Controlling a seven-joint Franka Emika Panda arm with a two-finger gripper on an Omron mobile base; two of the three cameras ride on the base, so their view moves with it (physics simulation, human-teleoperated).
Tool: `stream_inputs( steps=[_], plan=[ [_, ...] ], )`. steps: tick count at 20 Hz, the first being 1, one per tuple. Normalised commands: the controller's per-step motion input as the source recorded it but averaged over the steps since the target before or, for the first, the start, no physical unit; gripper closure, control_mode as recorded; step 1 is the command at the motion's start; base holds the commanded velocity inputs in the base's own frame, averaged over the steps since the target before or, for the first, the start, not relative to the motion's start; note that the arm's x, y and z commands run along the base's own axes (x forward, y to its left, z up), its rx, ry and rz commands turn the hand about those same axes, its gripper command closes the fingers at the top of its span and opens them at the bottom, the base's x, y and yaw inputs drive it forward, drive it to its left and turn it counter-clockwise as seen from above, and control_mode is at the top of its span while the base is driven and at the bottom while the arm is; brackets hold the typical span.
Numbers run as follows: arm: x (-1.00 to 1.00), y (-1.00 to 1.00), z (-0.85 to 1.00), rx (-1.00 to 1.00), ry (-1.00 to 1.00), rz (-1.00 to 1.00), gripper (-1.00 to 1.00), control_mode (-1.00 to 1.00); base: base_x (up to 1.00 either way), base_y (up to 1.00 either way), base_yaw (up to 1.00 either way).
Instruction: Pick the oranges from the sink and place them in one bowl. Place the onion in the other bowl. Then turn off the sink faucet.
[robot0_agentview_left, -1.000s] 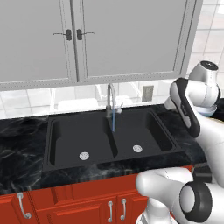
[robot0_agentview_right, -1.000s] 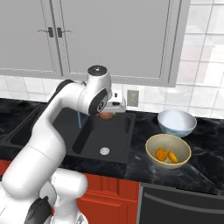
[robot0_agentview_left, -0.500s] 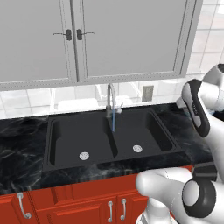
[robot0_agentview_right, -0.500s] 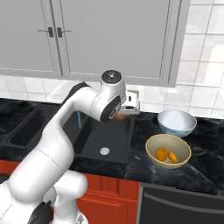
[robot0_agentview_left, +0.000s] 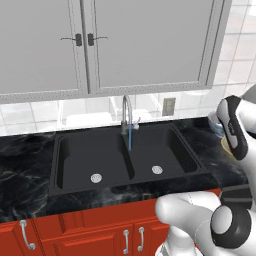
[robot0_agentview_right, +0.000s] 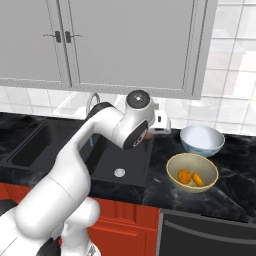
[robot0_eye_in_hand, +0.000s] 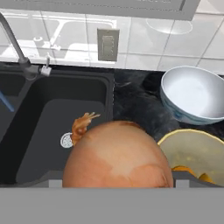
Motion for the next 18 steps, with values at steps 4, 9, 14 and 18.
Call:
stream_inputs(
  steps=[4,9,14,18],
  plan=[
    [0.01,-0.21,0.00,0.00,0.00,-0.06,1.00,-1.00,0.00,0.00,0.00],
    [0.02,-0.08,0.01,0.00,0.00,-0.07,1.00,-1.00,0.00,0.00,0.00],
    [0.02,-0.02,0.00,0.00,0.00,-0.08,1.00,-1.00,0.00,0.00,0.00],
    [0.00,0.00,0.00,0.00,0.00,-0.11,1.00,-1.00,0.00,0.00,0.00]
  ],
)
